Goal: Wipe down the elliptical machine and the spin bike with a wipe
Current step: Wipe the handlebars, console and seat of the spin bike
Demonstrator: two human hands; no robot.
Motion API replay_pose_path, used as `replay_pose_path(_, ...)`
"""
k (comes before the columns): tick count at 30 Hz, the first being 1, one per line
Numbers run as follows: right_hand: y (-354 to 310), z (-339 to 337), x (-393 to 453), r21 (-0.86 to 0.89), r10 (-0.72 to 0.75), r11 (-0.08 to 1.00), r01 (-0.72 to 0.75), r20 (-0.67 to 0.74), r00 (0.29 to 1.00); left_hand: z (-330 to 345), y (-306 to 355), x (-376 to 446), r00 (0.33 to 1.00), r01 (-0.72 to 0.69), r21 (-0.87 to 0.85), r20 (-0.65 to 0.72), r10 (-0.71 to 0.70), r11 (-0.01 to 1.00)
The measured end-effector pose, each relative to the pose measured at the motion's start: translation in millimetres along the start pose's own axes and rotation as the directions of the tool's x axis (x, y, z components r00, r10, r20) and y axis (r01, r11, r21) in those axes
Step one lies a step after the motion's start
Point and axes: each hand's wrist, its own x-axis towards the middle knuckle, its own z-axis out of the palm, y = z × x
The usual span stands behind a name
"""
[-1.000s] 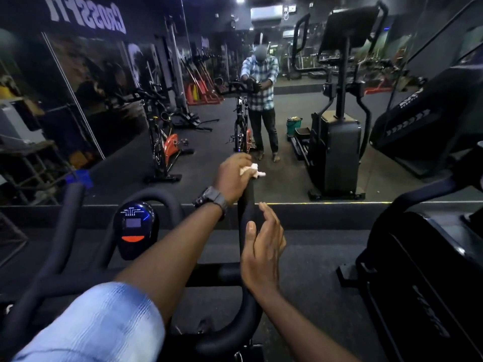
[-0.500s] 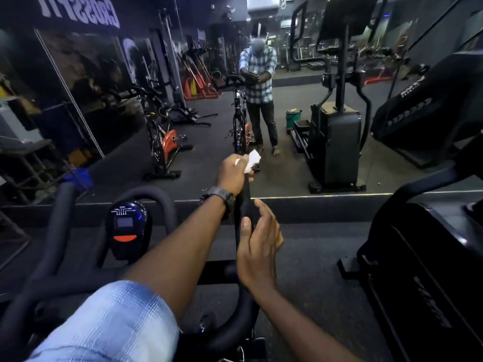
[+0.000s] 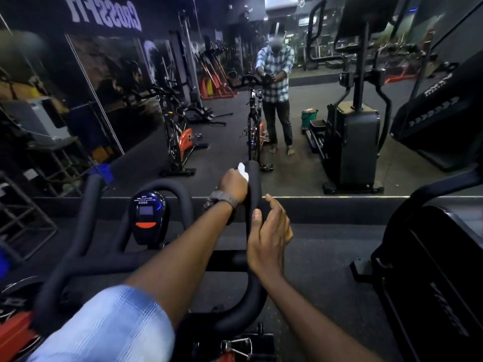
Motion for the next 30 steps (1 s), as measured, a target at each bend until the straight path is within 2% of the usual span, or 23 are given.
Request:
replay_pose_path(2, 2, 1, 1, 0.012, 0.013, 1.000, -0.013, 0.004, 1.000, 3, -17, -24, 0.991, -0.132, 0.245, 0.039, 0.126, 0.960)
replay_pose_path(4, 2, 1, 1, 0.016, 0.036, 0.999, -0.036, 0.006, 0.999, 3, -28, -61, 0.964, -0.261, 0.395, 0.161, 0.214, 0.881)
replay_pose_path(6, 3, 0, 1, 0.010, 0.050, 0.999, -0.050, 0.013, 0.999, -2, -38, -101, 0.904, -0.427, 0.519, 0.256, 0.343, 0.740)
replay_pose_path(8, 1, 0, 0, -0.001, 0.037, 0.999, -0.037, 0.022, 0.999, -8, -56, -127, 0.838, -0.531, 0.614, 0.278, 0.469, 0.584)
replay_pose_path(11, 0, -2, -1, -0.008, -0.012, 1.000, 0.013, 0.037, 0.999, -18, -88, -129, 0.749, -0.625, 0.587, 0.264, 0.607, 0.516)
replay_pose_path(15, -3, -3, -5, -0.030, -0.176, 0.982, 0.184, 0.181, 0.968, -29, -133, -136, 0.472, -0.797, 0.520, 0.218, 0.854, 0.308)
replay_pose_path(17, -4, -2, -10, -0.078, -0.292, 0.944, 0.320, 0.254, 0.922, -43, -156, -135, 0.427, -0.781, 0.563, 0.168, 0.888, 0.269)
replay_pose_path(18, -4, -1, -11, -0.106, -0.334, 0.921, 0.374, 0.276, 0.901, -52, -167, -134, 0.458, -0.715, 0.637, 0.114, 0.882, 0.289)
replay_pose_path(21, -7, -1, -11, -0.176, -0.409, 0.859, 0.482, 0.331, 0.850, -73, -184, -130, 0.615, -0.438, 0.764, -0.129, 0.778, 0.473)
replay_pose_path(22, -8, 1, -11, -0.206, -0.455, 0.807, 0.553, 0.381, 0.805, -73, -182, -132, 0.645, -0.378, 0.773, -0.175, 0.744, 0.510)
replay_pose_path(24, -11, 9, -15, -0.199, -0.512, 0.672, 0.713, 0.571, 0.642, -64, -170, -137, 0.664, -0.390, 0.741, -0.185, 0.725, 0.547)
replay_pose_path(25, -15, 12, -19, -0.184, -0.467, 0.650, 0.737, 0.668, 0.579, -56, -161, -140, 0.664, -0.441, 0.712, -0.151, 0.733, 0.547)
replay_pose_path(26, -20, 13, -23, -0.195, -0.390, 0.667, 0.719, 0.731, 0.560, -48, -153, -143, 0.670, -0.484, 0.680, -0.117, 0.733, 0.551)
replay_pose_path(28, -23, 15, -27, -0.247, -0.296, 0.711, 0.659, 0.744, 0.598, -44, -149, -142, 0.679, -0.523, 0.649, -0.074, 0.730, 0.553)
replay_pose_path(30, -23, 12, -26, -0.244, -0.258, 0.759, 0.604, 0.739, 0.622, -53, -164, -141, 0.644, -0.555, 0.675, -0.022, 0.765, 0.486)
